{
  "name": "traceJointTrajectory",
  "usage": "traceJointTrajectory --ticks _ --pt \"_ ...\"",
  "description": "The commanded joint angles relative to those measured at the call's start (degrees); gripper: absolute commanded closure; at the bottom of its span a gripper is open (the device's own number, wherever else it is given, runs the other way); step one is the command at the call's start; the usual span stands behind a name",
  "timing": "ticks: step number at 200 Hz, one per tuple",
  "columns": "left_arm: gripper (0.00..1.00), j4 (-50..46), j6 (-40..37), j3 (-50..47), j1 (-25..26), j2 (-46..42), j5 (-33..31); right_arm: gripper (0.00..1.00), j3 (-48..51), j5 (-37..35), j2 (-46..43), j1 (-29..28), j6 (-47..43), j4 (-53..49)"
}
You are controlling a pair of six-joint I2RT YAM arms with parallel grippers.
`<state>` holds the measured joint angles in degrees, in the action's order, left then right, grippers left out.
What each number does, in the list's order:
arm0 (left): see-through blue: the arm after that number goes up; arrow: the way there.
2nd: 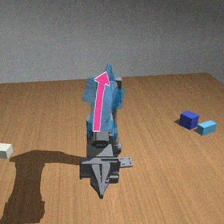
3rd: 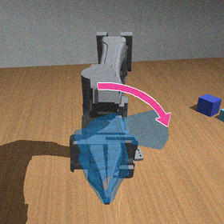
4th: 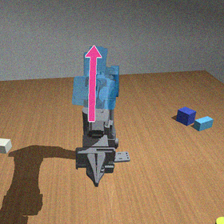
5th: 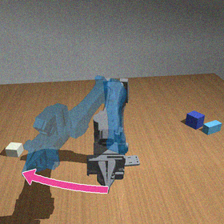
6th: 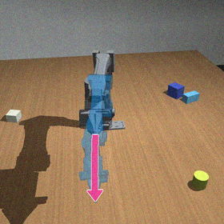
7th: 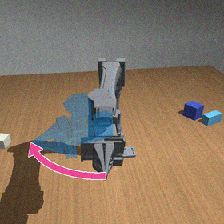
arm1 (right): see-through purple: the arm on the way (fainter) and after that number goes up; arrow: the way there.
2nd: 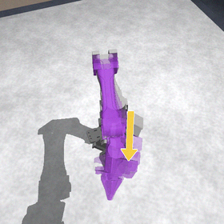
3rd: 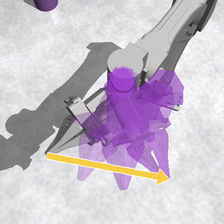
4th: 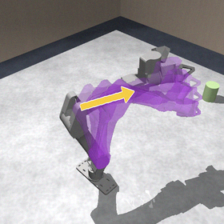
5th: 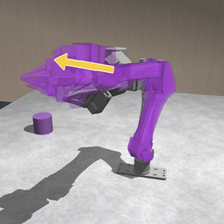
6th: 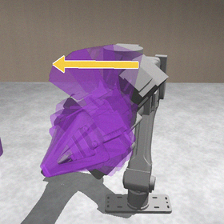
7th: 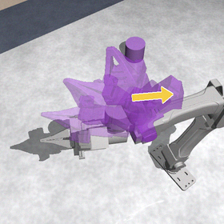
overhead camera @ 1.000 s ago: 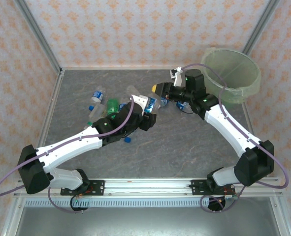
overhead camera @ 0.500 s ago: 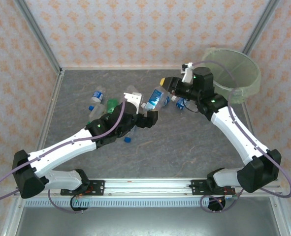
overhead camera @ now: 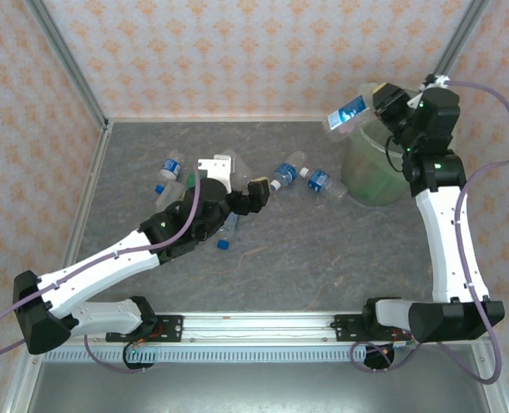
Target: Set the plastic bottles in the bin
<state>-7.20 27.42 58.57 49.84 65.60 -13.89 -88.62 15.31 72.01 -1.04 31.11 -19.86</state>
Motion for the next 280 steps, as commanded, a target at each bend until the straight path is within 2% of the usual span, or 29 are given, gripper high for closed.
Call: traceJointTrajectory --ticks 1,29,71,107,169,238,257,280 --pt "0.01 3.7 2.7 -3.6 -0.3 -3.2 -1.5 0.80 -3.4 -8.3 -0.1 1.8 1.9 -1.7" --pt "0.01 4.8 3.0 -6.7 -0.3 -5.4 -4.2 0.78 -6.8 -16.7 1.5 2.2 -0.1 -3.5" --pt "0.01 8.0 4.5 -10.9 -0.3 -8.0 -5.4 0.78 -7.8 -32.4 2.9 2.8 -8.5 -3.2" --pt "0.01 8.4 5.8 -11.8 -0.3 -9.3 -4.9 0.78 -7.4 -40.9 5.8 3.2 -15.1 -2.6" --pt "0.01 6.8 7.4 -12.4 -0.2 -11.0 -4.9 0.79 -6.4 -42.3 12.5 5.0 -17.6 -7.2" --pt "0.01 6.0 7.2 -11.1 -0.2 -8.8 -5.1 0.79 4.2 -42.3 9.4 5.0 -18.3 -8.0" --pt "0.01 5.0 6.5 -9.8 -0.2 -7.3 -5.1 0.69 6.5 -40.0 8.3 5.0 -18.2 -8.3" --pt "0.01 3.5 6.7 -8.1 -0.2 -5.9 -5.3 0.39 5.7 -38.9 7.7 5.0 -18.1 -9.3"
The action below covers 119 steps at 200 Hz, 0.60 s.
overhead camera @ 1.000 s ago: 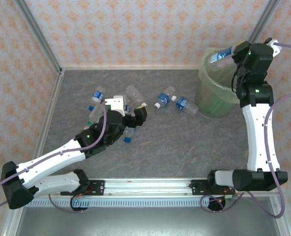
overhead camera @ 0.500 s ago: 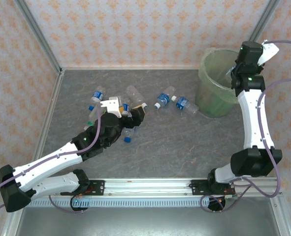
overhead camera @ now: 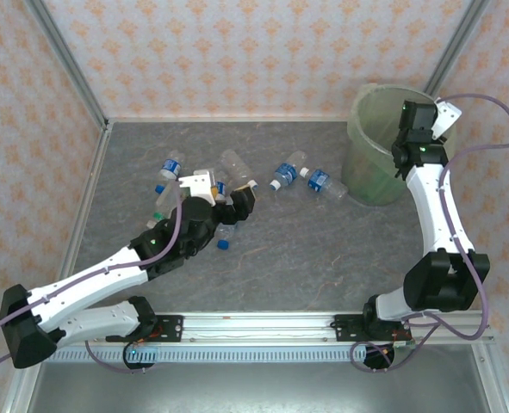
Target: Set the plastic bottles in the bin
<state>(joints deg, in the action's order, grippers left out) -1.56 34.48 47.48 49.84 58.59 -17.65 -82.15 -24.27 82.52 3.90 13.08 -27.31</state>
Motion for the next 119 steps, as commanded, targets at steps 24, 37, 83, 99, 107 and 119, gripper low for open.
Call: traceJointTrajectory --ticks 24,37,83,99,107,119 --pt "0.01 -2.4 0.1 3.4 -0.3 2.4 -2.0 0.23 -3.4 3.0 -3.1 0.0 -0.1 -3.0" --pt "0.01 -2.8 0.2 3.7 -0.6 3.2 -2.3 0.16 -4.8 5.0 -3.6 0.1 -0.1 -3.3" --pt "0.01 -6.7 3.4 5.3 -5.2 6.8 2.0 0.00 -7.7 15.7 -6.5 0.0 -0.1 -3.3" --pt "0.01 -7.8 4.6 4.9 -7.3 7.8 4.9 0.00 -7.7 21.5 -8.1 0.0 0.6 -3.0" --pt "0.01 -8.3 4.7 4.7 -8.2 8.4 5.9 0.00 -7.5 23.8 -8.9 0.0 1.2 -2.7" --pt "0.01 -10.2 4.7 5.0 -9.1 9.6 6.6 0.01 -7.2 27.7 -10.0 -0.1 1.4 -2.3"
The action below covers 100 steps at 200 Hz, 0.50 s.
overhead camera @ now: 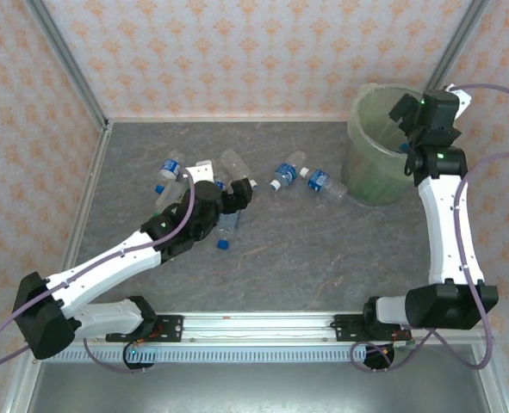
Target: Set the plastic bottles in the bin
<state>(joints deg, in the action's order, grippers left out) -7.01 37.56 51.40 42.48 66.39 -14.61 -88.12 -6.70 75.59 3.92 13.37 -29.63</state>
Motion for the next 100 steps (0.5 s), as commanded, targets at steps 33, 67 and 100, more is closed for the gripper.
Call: traceJointTrajectory --ticks 33,67,100 --pt "0.06 -12.3 0.4 2.5 -3.2 6.4 4.8 0.00 -0.8 19.6 -4.7 -1.5 1.8 0.9" --pt "0.12 -16.8 -0.4 2.6 -3.4 10.9 7.3 0.01 0.8 23.6 -5.9 -5.6 2.8 2.3" --pt "0.20 -17.4 -0.1 -0.9 -3.3 12.3 8.6 0.00 4.9 24.3 -7.2 -9.6 4.0 4.9"
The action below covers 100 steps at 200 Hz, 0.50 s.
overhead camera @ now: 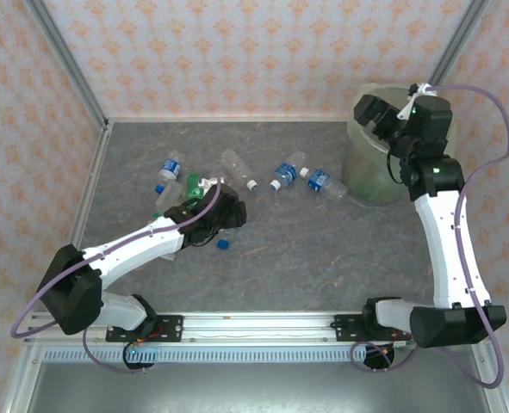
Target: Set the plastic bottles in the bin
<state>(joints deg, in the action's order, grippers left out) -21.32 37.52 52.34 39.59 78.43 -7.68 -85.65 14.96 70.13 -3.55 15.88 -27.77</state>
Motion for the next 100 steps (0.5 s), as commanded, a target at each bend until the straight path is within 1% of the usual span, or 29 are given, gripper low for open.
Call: traceJointTrajectory --ticks 1,12,36,56,70,81,100 --pt "0.21 -3.1 0.0 -2.0 -0.4 0.2 1.6 0.00 2.5 2.6 -1.7 -2.2 1.5 3.1" --pt "0.26 -2.4 0.0 -3.4 -0.4 0.3 2.5 0.00 3.2 2.3 -1.7 -3.4 1.6 3.3" --pt "0.27 -1.0 1.3 -6.6 -0.1 -0.4 4.1 0.00 4.2 2.8 -1.4 -5.6 2.2 4.0" --pt "0.27 0.2 2.7 -9.2 0.5 -0.9 4.1 0.00 4.9 3.5 -1.3 -7.2 2.6 5.2" --pt "0.28 1.9 3.2 -11.2 0.8 -1.5 4.5 0.00 4.9 3.4 -0.7 -8.2 3.0 5.6" --pt "0.33 4.2 3.2 -12.7 0.9 -1.8 5.2 0.00 4.6 3.5 -0.2 -9.1 3.2 5.7" --pt "0.34 7.2 3.2 -14.1 1.0 -1.4 6.9 0.00 4.0 3.9 0.4 -9.9 3.3 5.3"
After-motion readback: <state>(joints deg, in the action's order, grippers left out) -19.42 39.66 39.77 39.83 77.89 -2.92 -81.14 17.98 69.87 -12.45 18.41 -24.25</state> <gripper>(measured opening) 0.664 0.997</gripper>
